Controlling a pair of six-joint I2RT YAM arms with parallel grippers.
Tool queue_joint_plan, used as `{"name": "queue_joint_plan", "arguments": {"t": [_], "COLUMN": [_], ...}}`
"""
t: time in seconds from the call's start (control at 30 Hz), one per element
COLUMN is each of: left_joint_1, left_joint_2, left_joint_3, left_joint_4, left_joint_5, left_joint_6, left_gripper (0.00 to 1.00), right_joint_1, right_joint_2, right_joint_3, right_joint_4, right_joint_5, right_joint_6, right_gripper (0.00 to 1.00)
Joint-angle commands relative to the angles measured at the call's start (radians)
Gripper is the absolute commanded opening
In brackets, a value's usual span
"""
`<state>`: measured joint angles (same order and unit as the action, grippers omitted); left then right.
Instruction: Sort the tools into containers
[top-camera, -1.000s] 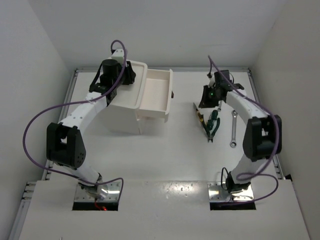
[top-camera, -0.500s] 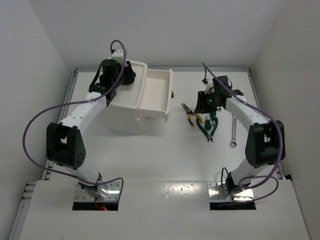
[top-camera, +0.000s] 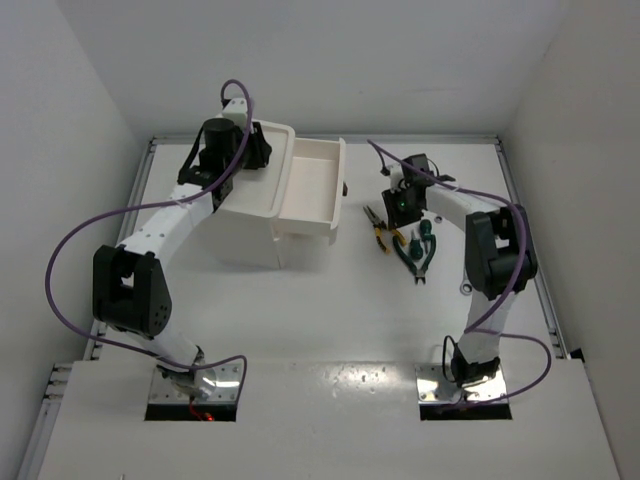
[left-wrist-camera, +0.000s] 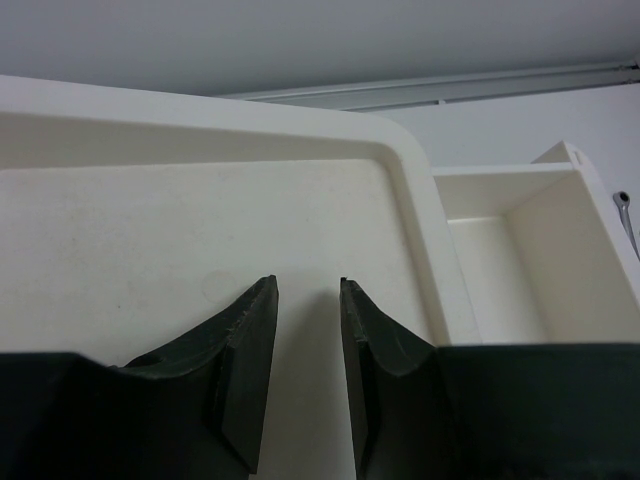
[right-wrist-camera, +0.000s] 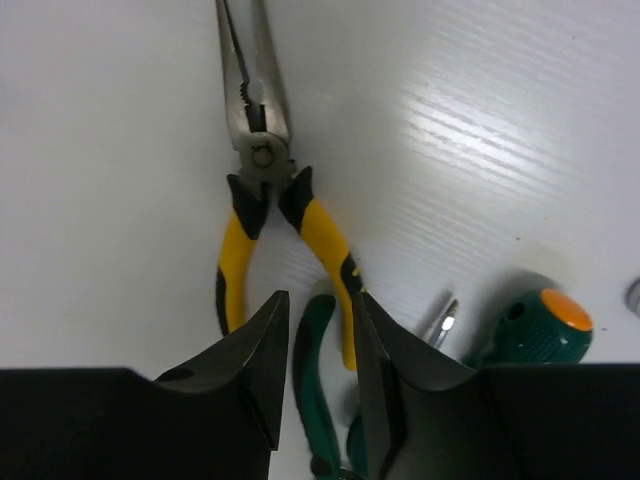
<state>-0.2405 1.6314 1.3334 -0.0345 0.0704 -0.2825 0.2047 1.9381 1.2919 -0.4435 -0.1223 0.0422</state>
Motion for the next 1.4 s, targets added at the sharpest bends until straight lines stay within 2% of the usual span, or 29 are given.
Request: {"name": "queue_joint_plan", "arguments": {"t": [0.0,0.17,0.4,0.5,0.7,0.73,0.8,0.83,0.93,1.03,1.17,1.3,1.37], "left_joint_1": [0.007,0.007,0.017,0.026,0.026,0.026,0.026,0.026,0.026,0.026,0.026,0.026,0.026], "left_joint_2": [0.102,0.102,0.12,0.12,0.12,0.12,0.12,0.12,0.12,0.11,0.085,0.085,0.085], "left_joint_3": [-0.089,-0.099,-0.099,-0.099,-0.099,-0.099,-0.099,-0.099,-0.099,-0.109,-0.128,-0.137,-0.137], "left_joint_4": [-0.401,-0.401,-0.401,-0.401,-0.401,-0.401,-0.401,-0.401,-0.401,-0.401,-0.401,-0.401,-0.401], "left_joint_5": [-0.001,0.008,0.008,0.008,0.018,0.019,0.019,0.019,0.019,0.009,-0.015,-0.024,-0.037], "left_joint_6": [-0.015,-0.006,-0.006,-0.006,-0.006,-0.006,-0.006,-0.006,-0.006,-0.006,-0.027,-0.027,-0.038], "left_gripper": [0.39,0.39,0.39,0.39,0.39,0.39,0.39,0.39,0.39,0.39,0.39,0.39,0.39], "right_joint_1": [-0.013,-0.013,-0.022,-0.022,-0.011,-0.011,-0.011,-0.011,-0.031,-0.054,-0.09,-0.09,-0.052], "right_joint_2": [-0.018,0.025,0.065,0.065,0.108,0.119,0.128,0.128,0.062,-0.056,-0.177,-0.257,-0.277], "right_joint_3": [0.001,0.012,0.049,0.037,0.01,0.01,0.01,0.01,0.01,0.039,0.18,0.317,0.398], "right_joint_4": [0.069,0.069,0.016,0.015,0.068,0.068,0.058,0.058,0.037,0.037,-0.023,-0.084,-0.093], "right_joint_5": [0.05,0.012,-0.109,-0.096,0.023,0.032,0.032,0.032,-0.003,-0.066,-0.102,-0.112,-0.146], "right_joint_6": [-0.097,-0.131,-0.18,-0.18,-0.189,-0.209,-0.219,-0.219,-0.179,-0.05,0.169,0.261,0.28], "right_gripper": [0.34,0.41,0.43,0.43,0.3,0.19,0.04,0.0,0.0,0.0,0.0,0.0,0.0]}}
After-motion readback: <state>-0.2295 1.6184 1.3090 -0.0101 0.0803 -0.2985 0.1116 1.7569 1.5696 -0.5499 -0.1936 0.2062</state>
